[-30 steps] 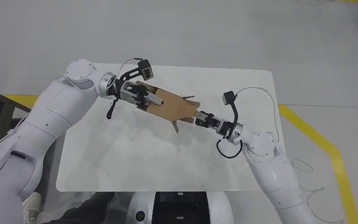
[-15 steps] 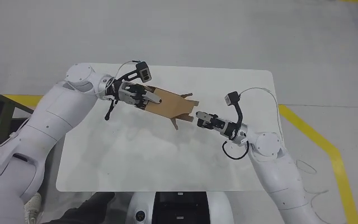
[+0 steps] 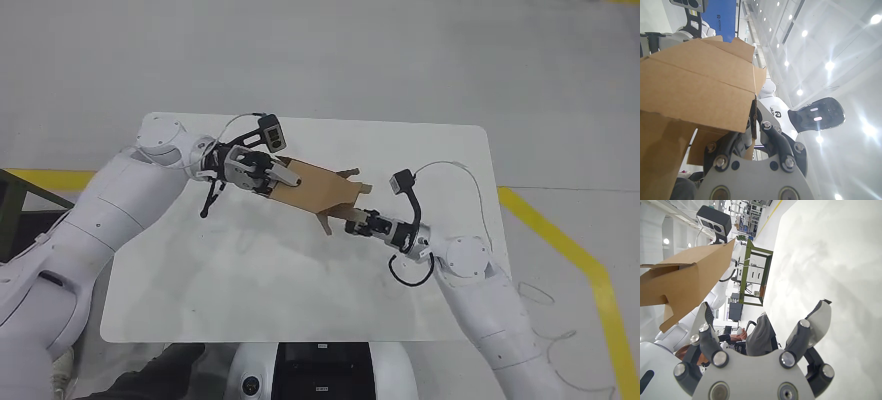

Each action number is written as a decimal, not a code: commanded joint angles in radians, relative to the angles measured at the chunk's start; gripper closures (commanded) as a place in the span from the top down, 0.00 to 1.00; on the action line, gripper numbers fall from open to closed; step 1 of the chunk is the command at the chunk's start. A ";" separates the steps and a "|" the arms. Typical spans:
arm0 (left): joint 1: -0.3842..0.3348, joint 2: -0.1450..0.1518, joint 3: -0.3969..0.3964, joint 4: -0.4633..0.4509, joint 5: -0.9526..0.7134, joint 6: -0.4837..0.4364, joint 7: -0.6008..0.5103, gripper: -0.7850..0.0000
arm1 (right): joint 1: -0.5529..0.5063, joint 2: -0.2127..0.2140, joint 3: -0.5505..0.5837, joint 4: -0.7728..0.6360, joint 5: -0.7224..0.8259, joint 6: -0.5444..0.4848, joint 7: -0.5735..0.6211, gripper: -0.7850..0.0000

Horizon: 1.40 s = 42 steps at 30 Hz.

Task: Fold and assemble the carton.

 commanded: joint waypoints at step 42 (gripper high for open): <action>-0.034 -0.043 0.044 0.042 -0.004 0.009 0.000 0.00 | 0.009 0.002 -0.068 -0.054 0.002 -0.028 -0.092 1.00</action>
